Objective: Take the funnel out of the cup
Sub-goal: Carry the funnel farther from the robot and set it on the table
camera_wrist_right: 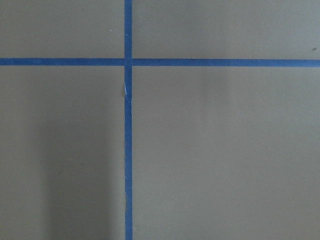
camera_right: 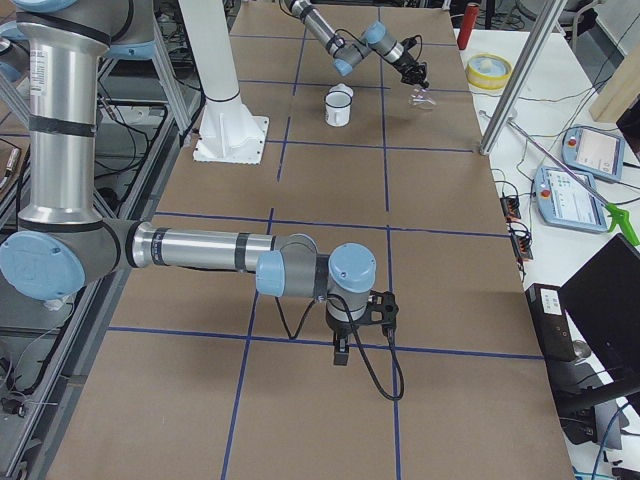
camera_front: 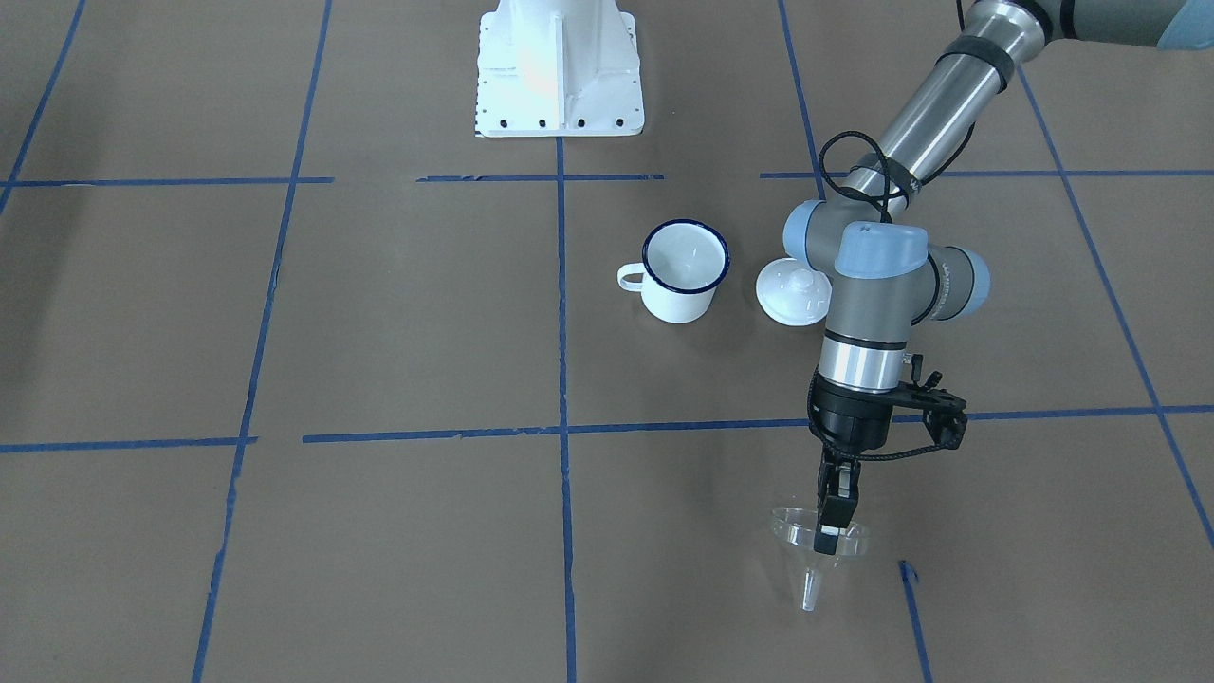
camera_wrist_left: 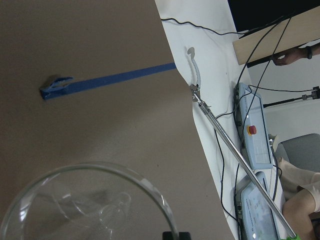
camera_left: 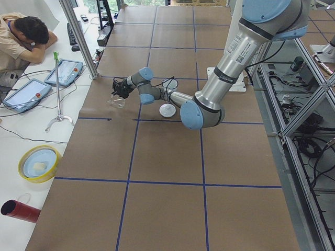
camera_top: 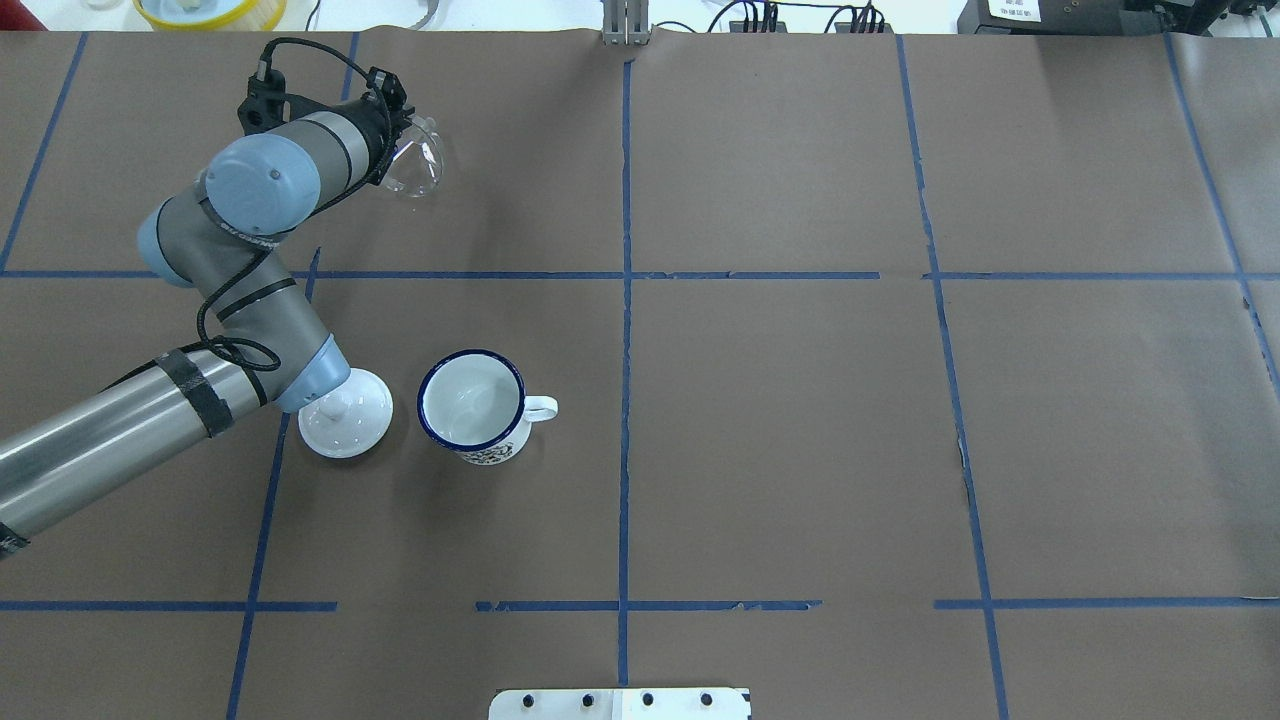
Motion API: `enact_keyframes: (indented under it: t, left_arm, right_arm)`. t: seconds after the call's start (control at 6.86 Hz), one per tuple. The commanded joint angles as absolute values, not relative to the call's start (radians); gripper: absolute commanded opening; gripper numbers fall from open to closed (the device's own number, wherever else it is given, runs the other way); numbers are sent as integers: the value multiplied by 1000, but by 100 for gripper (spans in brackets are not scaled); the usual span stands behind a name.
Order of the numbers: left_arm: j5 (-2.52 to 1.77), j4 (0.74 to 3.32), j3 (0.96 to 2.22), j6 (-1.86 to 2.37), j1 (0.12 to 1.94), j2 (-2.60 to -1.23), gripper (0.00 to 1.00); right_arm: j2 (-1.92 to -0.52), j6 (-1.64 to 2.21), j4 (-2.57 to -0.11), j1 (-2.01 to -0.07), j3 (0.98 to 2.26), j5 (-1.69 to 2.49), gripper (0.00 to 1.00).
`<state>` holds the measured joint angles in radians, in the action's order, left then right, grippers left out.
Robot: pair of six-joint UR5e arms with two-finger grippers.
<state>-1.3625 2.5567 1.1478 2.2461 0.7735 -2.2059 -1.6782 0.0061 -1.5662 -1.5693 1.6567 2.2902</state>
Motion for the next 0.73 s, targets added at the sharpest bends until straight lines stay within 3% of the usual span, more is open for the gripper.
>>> enact_keyframes:
  t: [0.0, 0.29, 0.58]
  left_arm:
    - [-1359, 2554, 1152, 2189, 773, -2206, 99]
    - [-1383, 2542, 1246, 2039, 788, -2198, 100]
    - [-1622, 2292, 1455, 1841, 828, -2152, 100]
  right_arm:
    - [-1678, 6, -1566, -1569, 1657, 2290, 100]
    - [-1678, 6, -1566, -1569, 1657, 2290, 100]
    - [-1678, 6, -1566, -1569, 1657, 2290, 100]
